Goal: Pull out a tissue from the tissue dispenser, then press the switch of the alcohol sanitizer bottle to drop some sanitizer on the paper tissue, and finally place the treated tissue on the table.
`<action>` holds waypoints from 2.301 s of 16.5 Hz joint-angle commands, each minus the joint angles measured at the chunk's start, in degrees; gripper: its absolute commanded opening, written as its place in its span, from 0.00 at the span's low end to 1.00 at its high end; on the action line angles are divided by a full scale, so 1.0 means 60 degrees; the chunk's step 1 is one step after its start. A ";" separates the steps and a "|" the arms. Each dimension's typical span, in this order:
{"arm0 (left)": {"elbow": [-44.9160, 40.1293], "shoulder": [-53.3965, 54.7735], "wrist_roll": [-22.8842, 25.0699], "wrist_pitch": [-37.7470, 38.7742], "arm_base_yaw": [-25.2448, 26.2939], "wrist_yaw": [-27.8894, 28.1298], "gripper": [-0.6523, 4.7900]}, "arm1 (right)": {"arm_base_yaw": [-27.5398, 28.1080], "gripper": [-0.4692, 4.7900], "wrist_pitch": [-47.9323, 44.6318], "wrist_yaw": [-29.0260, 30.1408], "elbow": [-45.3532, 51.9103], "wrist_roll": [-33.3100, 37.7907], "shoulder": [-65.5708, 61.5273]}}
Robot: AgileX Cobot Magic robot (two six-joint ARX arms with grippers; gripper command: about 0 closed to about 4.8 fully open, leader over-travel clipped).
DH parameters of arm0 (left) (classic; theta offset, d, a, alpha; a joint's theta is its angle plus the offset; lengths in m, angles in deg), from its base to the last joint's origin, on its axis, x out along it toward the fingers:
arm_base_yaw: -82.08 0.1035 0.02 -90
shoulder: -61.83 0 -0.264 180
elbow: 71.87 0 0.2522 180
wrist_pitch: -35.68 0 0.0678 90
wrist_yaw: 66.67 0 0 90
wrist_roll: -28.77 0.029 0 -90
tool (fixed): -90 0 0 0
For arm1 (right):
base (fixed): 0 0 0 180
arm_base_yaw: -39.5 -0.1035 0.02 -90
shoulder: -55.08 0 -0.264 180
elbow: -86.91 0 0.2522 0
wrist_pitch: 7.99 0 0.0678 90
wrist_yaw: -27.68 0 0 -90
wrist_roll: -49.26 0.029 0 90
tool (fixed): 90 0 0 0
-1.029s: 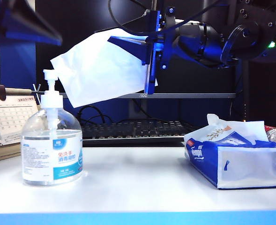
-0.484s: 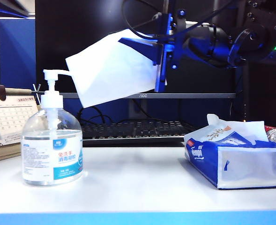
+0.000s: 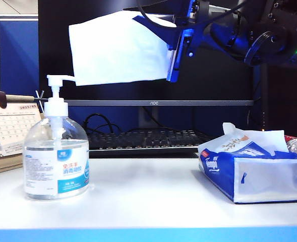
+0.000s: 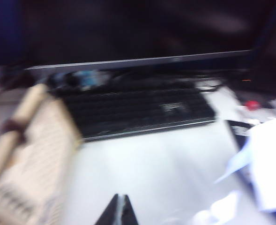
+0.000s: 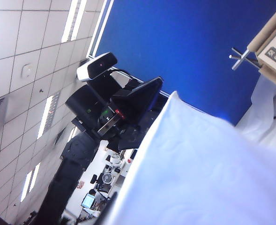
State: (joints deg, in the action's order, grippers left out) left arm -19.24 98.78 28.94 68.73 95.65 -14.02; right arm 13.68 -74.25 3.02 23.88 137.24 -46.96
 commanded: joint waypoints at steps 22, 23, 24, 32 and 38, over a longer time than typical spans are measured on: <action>-0.4488 -0.6113 -0.4109 -0.2670 0.1577 -0.1373 0.11 | 0.2481 0.08 0.6623 -0.0339 -0.0696 -0.8233 0.2488; -0.4921 -0.6113 -0.4233 -0.2809 0.1464 -0.1344 0.11 | 0.1829 0.08 0.8247 -0.0776 -0.0696 -0.9843 0.2488; -0.5140 -0.6113 -0.4291 -0.2922 0.1341 -0.1264 0.11 | 0.1526 0.08 0.8710 -0.0994 -0.0696 -1.0338 0.2484; -0.6379 -0.6113 -0.3912 -0.3064 -0.0022 -0.0845 0.11 | 0.0397 0.08 1.1158 -0.2820 -0.0565 -1.2954 0.1679; -0.6379 -0.6116 -0.3508 -0.2692 -0.0528 -0.0845 0.11 | 0.0375 0.08 0.9898 -0.2699 -0.0565 -1.2936 -0.0062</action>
State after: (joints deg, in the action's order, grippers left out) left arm -57.64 62.11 6.38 51.84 92.80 -19.06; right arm 16.04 -11.68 -13.87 20.71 59.87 -46.33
